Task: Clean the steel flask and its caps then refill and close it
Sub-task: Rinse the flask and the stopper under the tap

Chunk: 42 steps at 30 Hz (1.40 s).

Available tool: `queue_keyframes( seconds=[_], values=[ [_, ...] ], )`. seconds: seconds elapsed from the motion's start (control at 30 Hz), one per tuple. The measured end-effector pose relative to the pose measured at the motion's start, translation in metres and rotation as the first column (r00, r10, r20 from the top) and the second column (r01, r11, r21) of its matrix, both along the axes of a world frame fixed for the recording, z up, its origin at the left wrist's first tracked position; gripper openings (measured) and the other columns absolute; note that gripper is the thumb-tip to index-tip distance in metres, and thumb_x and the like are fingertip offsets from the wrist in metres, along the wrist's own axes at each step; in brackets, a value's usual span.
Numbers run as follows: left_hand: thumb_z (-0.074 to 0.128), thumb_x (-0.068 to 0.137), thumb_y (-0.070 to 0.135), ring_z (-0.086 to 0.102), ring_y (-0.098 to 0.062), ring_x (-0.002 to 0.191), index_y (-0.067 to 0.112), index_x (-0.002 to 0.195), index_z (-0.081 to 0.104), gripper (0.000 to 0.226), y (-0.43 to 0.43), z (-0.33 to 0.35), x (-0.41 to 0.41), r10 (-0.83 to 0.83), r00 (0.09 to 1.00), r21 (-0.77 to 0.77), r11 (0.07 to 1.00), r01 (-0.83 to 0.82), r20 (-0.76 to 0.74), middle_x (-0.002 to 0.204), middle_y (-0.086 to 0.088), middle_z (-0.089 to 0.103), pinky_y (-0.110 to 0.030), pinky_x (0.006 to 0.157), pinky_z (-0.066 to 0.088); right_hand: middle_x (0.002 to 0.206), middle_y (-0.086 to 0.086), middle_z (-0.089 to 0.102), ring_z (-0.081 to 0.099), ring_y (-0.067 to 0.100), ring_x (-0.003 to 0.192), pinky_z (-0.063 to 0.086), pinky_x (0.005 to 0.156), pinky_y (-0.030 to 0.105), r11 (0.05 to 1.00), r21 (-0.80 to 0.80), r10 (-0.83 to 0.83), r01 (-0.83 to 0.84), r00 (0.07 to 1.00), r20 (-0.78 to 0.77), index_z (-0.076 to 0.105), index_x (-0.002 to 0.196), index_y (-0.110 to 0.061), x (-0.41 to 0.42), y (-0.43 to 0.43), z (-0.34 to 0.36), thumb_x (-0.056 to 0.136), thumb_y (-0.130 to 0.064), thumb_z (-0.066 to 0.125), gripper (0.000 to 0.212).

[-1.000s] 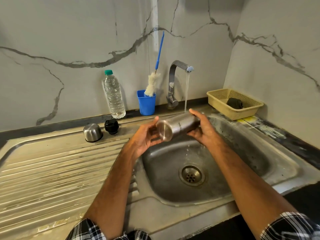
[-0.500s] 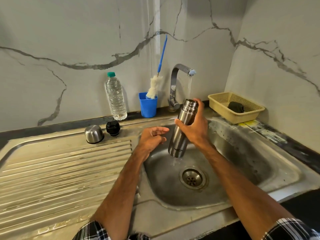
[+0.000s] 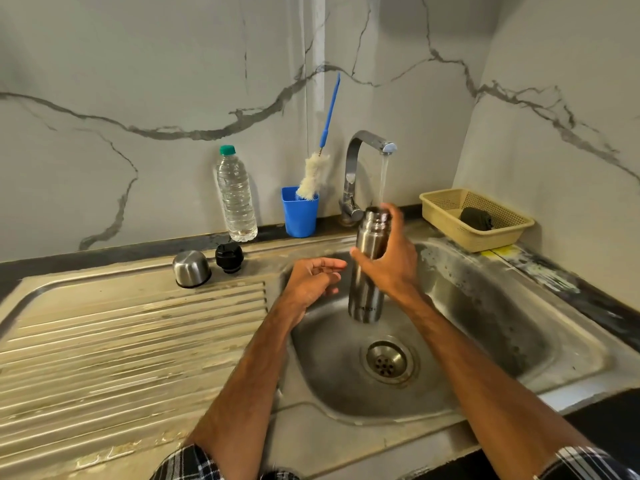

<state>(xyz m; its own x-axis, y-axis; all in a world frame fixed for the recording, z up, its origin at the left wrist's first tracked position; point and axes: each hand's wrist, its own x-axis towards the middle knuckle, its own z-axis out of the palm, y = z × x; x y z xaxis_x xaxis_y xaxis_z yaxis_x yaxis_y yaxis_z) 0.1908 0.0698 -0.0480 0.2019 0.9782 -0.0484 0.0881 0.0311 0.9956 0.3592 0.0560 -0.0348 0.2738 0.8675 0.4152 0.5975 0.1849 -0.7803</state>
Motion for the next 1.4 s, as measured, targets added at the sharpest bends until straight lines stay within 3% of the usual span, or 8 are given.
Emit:
queue_keyframes(
  seconds=[0.17, 0.27, 0.4, 0.87, 0.97, 1.13, 1.3, 1.4],
  values=[
    [0.063, 0.094, -0.003, 0.071, -0.011, 0.091, 0.011, 0.110, 0.076, 0.025, -0.003, -0.001, 0.002, -0.004, 1.000, -0.001, 1.000, 0.004, 0.021, 0.106, -0.003, 0.076, -0.025, 0.074, 0.062, 0.137, 0.009, 0.056, 0.064, 0.025, 0.110, 0.056, 0.082, 0.039, 0.993, -0.116, -0.003, 0.008, 0.999, 0.038, 0.017, 0.153, -0.039, 0.000, -0.002, -0.007, 0.073, -0.025, 0.089, 0.108],
    [0.063, 0.094, -0.001, 0.073, -0.015, 0.095, 0.014, 0.109, 0.076, 0.024, -0.002, 0.001, 0.003, -0.002, 1.000, -0.020, 1.000, 0.003, 0.029, 0.106, -0.004, 0.076, -0.027, 0.076, 0.062, 0.139, 0.006, 0.053, 0.060, 0.017, 0.102, 0.050, 0.073, 0.027, 0.998, 0.008, -0.060, 0.060, 0.998, -0.017, 0.018, 0.154, -0.037, 0.004, 0.001, 0.000, 0.075, -0.024, 0.088, 0.106],
    [0.064, 0.094, -0.002, 0.070, -0.013, 0.092, 0.009, 0.111, 0.076, 0.024, -0.005, 0.000, 0.007, -0.018, 0.999, -0.027, 0.999, 0.019, 0.034, 0.107, -0.006, 0.075, -0.028, 0.077, 0.062, 0.135, 0.009, 0.058, 0.065, 0.020, 0.104, 0.055, 0.078, 0.034, 0.994, -0.104, -0.009, 0.015, 0.998, 0.056, 0.017, 0.153, -0.037, 0.002, -0.002, -0.007, 0.073, -0.023, 0.089, 0.109],
    [0.062, 0.095, -0.001, 0.071, -0.014, 0.094, 0.009, 0.112, 0.075, 0.023, -0.005, -0.001, 0.009, -0.023, 0.999, -0.032, 0.999, 0.024, 0.022, 0.107, -0.004, 0.075, -0.025, 0.073, 0.061, 0.135, 0.008, 0.057, 0.063, 0.017, 0.099, 0.051, 0.077, 0.032, 0.996, -0.090, -0.009, 0.015, 0.998, 0.068, 0.018, 0.153, -0.037, 0.000, -0.007, 0.000, 0.073, -0.023, 0.088, 0.107],
    [0.063, 0.095, -0.001, 0.073, -0.018, 0.095, 0.011, 0.110, 0.075, 0.024, -0.004, 0.000, 0.008, 0.002, 0.999, -0.050, 0.999, 0.000, 0.037, 0.107, -0.007, 0.076, -0.024, 0.070, 0.060, 0.137, 0.006, 0.055, 0.057, 0.011, 0.096, 0.049, 0.075, 0.030, 0.997, 0.030, -0.069, 0.070, 0.997, -0.014, 0.019, 0.153, -0.036, -0.001, -0.007, 0.007, 0.075, -0.024, 0.087, 0.104],
    [0.063, 0.094, -0.002, 0.071, -0.018, 0.096, 0.011, 0.110, 0.075, 0.025, -0.004, 0.000, 0.008, 0.040, 0.999, -0.031, 0.999, -0.039, 0.033, 0.109, -0.009, 0.075, -0.024, 0.074, 0.061, 0.136, 0.008, 0.056, 0.065, 0.024, 0.106, 0.055, 0.082, 0.038, 0.994, -0.109, -0.026, 0.034, 0.997, 0.072, 0.019, 0.152, -0.038, -0.005, -0.007, 0.002, 0.073, -0.023, 0.088, 0.106],
    [0.065, 0.096, 0.008, 0.067, -0.017, 0.108, 0.021, 0.107, 0.076, 0.020, -0.005, 0.003, 0.003, 0.057, 0.997, -0.007, 0.998, -0.057, -0.047, 0.111, 0.001, 0.075, -0.027, 0.084, 0.056, 0.133, 0.002, 0.054, 0.061, 0.019, 0.102, 0.058, 0.073, 0.034, 0.987, -0.117, -0.134, 0.109, 0.962, -0.236, 0.023, 0.151, -0.034, 0.009, -0.002, 0.010, 0.072, -0.025, 0.089, 0.103],
    [0.067, 0.097, 0.022, 0.066, -0.016, 0.110, 0.020, 0.111, 0.076, 0.018, -0.004, 0.011, -0.008, -0.024, 0.999, -0.093, 0.995, 0.028, 0.043, 0.117, 0.003, 0.074, -0.032, 0.092, 0.053, 0.125, 0.014, 0.063, 0.071, 0.030, 0.096, 0.062, 0.072, 0.053, 0.949, -0.314, -0.204, -0.005, 0.750, -0.629, 0.036, 0.142, -0.025, 0.022, -0.003, -0.004, 0.071, -0.024, 0.089, 0.089]
  ],
)
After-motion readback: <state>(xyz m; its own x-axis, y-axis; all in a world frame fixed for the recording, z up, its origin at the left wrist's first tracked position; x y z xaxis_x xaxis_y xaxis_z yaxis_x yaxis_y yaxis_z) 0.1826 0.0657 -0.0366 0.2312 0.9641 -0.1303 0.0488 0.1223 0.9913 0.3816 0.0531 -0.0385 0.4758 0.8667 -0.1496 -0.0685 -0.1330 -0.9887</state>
